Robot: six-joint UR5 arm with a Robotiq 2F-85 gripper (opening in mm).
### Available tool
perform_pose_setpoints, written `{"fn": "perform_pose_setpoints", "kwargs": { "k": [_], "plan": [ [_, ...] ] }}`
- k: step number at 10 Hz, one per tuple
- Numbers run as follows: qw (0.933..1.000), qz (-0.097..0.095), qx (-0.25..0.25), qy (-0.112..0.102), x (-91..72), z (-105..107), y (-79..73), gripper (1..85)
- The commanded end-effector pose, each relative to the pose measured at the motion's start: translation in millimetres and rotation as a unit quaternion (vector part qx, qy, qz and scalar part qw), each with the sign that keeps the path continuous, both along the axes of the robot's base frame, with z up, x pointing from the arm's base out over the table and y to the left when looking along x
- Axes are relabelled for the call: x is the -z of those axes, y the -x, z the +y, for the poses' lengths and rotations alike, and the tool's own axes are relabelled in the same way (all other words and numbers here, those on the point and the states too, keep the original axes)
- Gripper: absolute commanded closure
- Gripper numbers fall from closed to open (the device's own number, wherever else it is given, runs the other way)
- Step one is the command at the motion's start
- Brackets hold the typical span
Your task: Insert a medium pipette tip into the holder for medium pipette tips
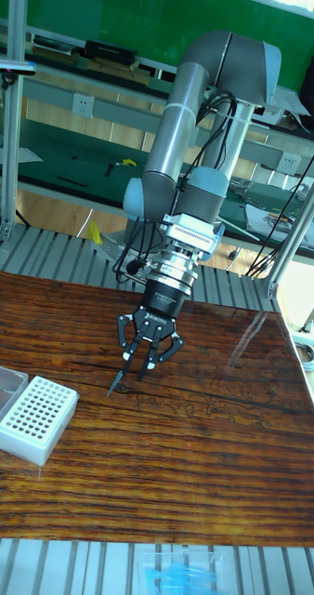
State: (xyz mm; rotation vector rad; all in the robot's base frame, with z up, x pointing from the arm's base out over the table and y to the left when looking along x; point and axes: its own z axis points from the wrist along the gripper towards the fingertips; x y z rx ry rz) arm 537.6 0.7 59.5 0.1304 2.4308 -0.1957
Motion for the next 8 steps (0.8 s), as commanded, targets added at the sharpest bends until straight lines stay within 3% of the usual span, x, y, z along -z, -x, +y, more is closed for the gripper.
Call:
{"fn": "perform_pose_setpoints", "kwargs": {
  "k": [1, 4, 6, 8],
  "plan": [
    [0.9998, -0.005, 0.005, -0.019, 2.4, -8.9, 8.7, 54.3],
    [0.9995, 0.001, 0.016, -0.027, 19.3, -23.5, 25.4, 54.3],
    [0.9961, -0.014, 0.050, -0.071, 19.3, -26.6, 24.5, 54.7],
    [0.9960, 0.007, 0.060, -0.066, 28.6, -30.6, 33.6, 56.0]
  ]
}}
